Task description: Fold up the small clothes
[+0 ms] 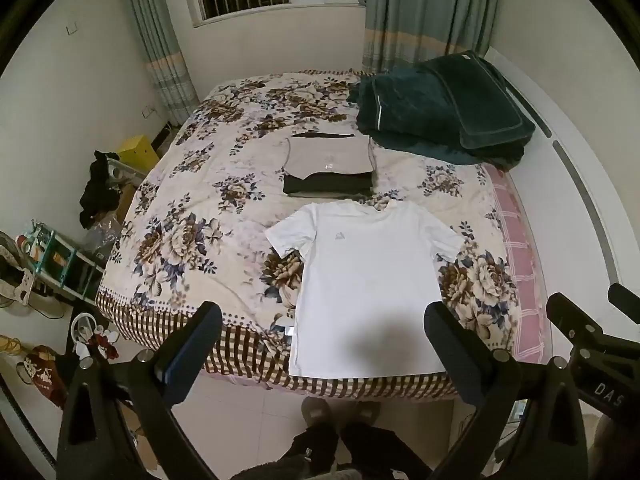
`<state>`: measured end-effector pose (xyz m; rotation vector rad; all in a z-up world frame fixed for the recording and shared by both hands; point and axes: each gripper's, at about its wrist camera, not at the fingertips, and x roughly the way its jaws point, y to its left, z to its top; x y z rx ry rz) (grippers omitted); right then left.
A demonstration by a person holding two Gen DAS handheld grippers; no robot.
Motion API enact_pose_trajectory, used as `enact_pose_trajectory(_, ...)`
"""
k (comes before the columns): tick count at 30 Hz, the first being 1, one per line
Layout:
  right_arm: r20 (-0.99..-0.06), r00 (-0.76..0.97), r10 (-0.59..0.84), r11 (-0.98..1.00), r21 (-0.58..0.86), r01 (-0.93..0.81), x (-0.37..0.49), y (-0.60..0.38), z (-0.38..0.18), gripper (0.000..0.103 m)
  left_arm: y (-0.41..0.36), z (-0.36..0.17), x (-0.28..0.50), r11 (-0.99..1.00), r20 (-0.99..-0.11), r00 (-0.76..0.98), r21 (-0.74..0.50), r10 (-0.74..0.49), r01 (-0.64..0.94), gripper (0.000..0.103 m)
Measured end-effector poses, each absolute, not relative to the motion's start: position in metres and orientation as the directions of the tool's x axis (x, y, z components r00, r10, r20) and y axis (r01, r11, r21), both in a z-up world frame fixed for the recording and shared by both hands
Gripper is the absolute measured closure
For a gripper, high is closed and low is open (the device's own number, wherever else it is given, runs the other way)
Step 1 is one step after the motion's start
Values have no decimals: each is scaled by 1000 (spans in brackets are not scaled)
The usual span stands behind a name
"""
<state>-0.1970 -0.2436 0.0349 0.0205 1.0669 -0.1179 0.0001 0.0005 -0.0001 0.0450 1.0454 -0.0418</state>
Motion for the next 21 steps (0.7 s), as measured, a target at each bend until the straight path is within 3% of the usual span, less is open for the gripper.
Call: enact_pose_trajectory(21, -872, 481, -94, 993, -45, 112, -197, -243, 35, 0, -1, 6, 5, 998, -859, 511, 22, -11, 57, 0)
